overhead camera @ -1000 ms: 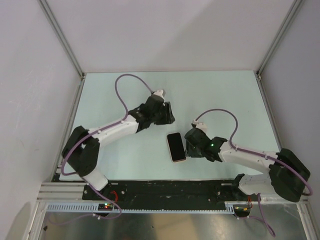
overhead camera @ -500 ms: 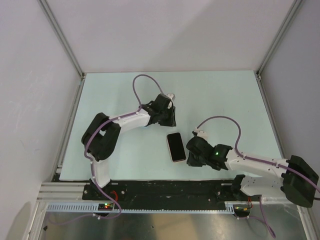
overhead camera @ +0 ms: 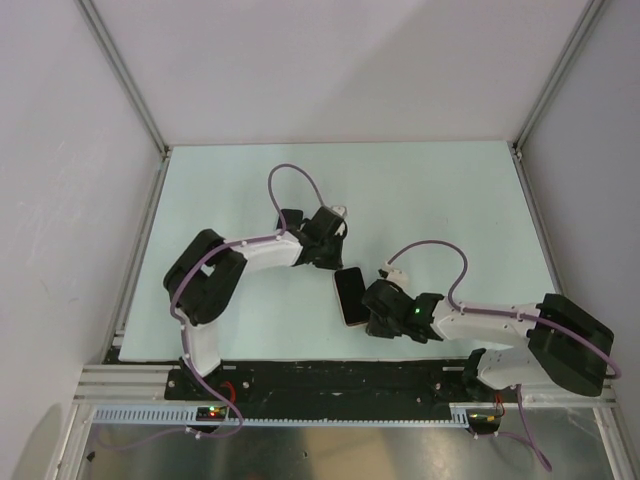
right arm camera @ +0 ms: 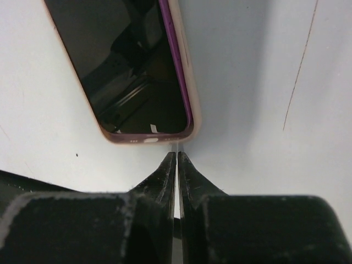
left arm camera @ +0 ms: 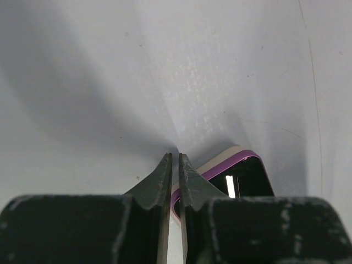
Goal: Put the phone into the phone case
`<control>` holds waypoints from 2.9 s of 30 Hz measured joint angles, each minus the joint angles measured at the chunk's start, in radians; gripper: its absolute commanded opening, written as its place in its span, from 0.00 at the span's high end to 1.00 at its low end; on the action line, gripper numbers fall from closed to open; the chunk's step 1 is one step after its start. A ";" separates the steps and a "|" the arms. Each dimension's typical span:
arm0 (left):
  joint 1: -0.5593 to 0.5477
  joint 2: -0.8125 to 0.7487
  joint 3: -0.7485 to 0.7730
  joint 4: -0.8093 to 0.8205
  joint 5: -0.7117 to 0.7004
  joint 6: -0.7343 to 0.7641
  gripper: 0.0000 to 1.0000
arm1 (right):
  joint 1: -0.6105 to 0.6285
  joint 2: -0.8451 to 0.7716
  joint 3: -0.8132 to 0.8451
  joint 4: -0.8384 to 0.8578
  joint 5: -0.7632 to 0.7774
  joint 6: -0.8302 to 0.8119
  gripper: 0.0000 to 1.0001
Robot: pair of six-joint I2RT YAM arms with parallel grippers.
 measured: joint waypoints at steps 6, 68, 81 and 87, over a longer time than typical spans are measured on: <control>-0.019 -0.038 -0.044 0.012 -0.050 -0.024 0.91 | -0.034 0.025 0.000 0.035 0.007 0.019 0.93; 0.018 -0.006 0.020 -0.083 -0.110 -0.064 1.00 | -0.349 0.005 0.044 -0.023 0.004 -0.160 0.93; -0.026 -0.032 -0.020 -0.060 -0.173 -0.090 1.00 | -0.374 0.073 0.044 0.030 -0.047 -0.144 0.93; -0.062 -0.070 -0.063 -0.075 -0.222 -0.097 1.00 | -0.415 0.088 0.045 0.065 -0.066 -0.177 0.93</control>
